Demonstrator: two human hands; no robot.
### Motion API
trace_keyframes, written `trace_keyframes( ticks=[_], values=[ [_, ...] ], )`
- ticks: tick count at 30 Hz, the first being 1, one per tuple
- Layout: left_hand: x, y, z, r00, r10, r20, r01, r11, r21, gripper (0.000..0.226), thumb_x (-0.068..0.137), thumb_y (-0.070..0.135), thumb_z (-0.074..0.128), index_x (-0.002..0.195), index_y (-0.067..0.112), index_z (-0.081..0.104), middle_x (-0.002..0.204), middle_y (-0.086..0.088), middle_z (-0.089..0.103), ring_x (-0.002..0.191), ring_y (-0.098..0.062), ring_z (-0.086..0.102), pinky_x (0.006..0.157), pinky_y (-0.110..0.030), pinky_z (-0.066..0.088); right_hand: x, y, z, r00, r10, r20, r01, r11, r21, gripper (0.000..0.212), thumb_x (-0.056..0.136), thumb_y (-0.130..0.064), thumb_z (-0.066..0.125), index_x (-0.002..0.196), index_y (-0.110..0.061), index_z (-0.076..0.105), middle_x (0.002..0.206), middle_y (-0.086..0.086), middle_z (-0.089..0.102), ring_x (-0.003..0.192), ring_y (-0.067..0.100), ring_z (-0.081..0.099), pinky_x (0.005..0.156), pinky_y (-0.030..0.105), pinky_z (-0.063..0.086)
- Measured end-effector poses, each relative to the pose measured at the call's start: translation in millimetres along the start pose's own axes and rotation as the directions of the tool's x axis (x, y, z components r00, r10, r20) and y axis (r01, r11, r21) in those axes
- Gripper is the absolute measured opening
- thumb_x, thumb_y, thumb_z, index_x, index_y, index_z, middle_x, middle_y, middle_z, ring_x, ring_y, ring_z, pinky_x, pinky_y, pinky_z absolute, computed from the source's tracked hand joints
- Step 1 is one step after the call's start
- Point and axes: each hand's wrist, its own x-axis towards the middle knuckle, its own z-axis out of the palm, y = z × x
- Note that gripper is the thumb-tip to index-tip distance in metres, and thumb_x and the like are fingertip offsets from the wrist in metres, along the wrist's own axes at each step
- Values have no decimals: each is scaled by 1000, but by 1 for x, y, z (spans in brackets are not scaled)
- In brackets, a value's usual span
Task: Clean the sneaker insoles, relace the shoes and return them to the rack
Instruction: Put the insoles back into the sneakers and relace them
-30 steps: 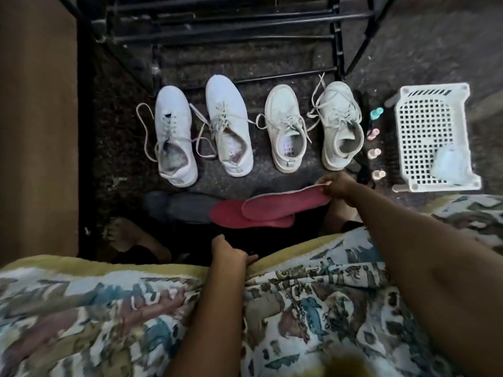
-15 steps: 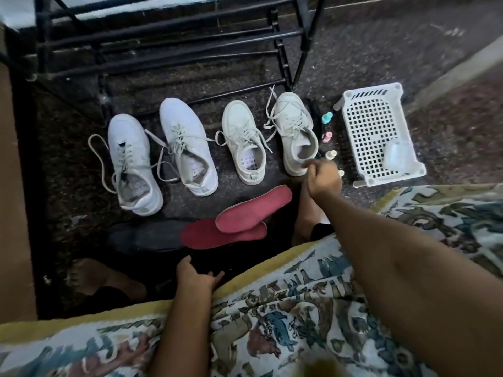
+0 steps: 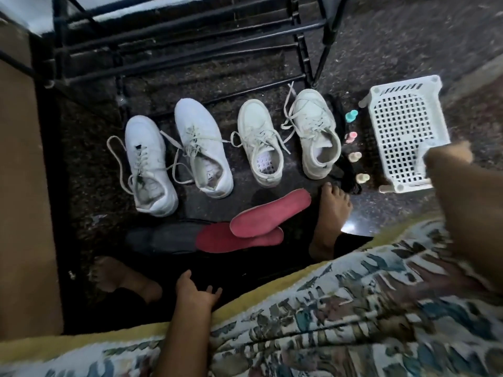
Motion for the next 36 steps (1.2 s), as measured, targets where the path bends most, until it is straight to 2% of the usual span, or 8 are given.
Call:
trace_keyframes(
  ticks=[12,14,18,20,24,28,32,36],
  values=[
    [22,23,12,983,135,123,-152,979,137,45,98,24,41,141,12,36,149,-10,32,136,-27,33,108,-42,31,-4,-25,-15,896,-438,73,444,885,-139,38,94,-23,29,118,-6,54,117,25,57,106,42,50,86,49,42],
    [36,34,16,974,171,151,-194,970,150,46,97,24,44,141,12,36,149,-10,34,134,-28,35,104,-41,34,-9,-52,-30,752,-655,-81,656,755,-16,45,85,-30,29,113,-9,57,114,24,56,102,42,50,85,47,42],
    [79,53,26,978,181,101,-191,976,105,57,93,24,53,144,13,31,145,-8,39,130,-29,41,98,-43,38,-107,-108,-70,242,-956,-165,959,210,190,31,74,-22,41,89,-6,63,87,20,57,79,37,51,65,39,35],
    [98,57,27,981,181,75,-185,981,53,66,91,22,56,147,14,22,148,-10,36,131,-29,41,100,-42,39,-171,-108,-69,163,-985,-55,936,137,324,30,72,-20,42,84,-6,65,84,15,59,76,36,54,64,41,42],
    [130,58,26,973,232,7,-232,973,15,58,89,10,51,142,13,27,143,-12,43,125,-33,50,103,-45,42,-221,-96,-42,148,-985,92,860,174,480,16,73,-17,43,86,-17,52,80,12,57,75,32,52,64,38,39],
    [156,57,31,915,402,-27,-403,915,-23,18,80,7,61,84,23,54,100,-12,68,92,-33,67,85,-52,54,-233,-110,-46,46,-984,171,791,140,595,27,77,-15,42,93,-14,64,83,7,59,78,33,56,66,39,45],
    [124,65,23,900,435,-39,-436,900,-19,27,88,10,60,68,19,46,68,-8,59,59,-25,59,71,-45,55,-233,-132,-45,200,-940,276,737,330,590,27,79,-11,47,100,-6,64,96,14,60,87,34,57,74,38,45],
    [162,52,23,853,502,-139,-493,865,99,7,76,23,59,75,18,54,86,-19,66,77,-35,66,73,-51,57,-237,-137,-31,126,-886,445,805,354,477,32,80,-6,57,111,-6,62,108,18,56,98,38,55,86,40,45]
  ],
)
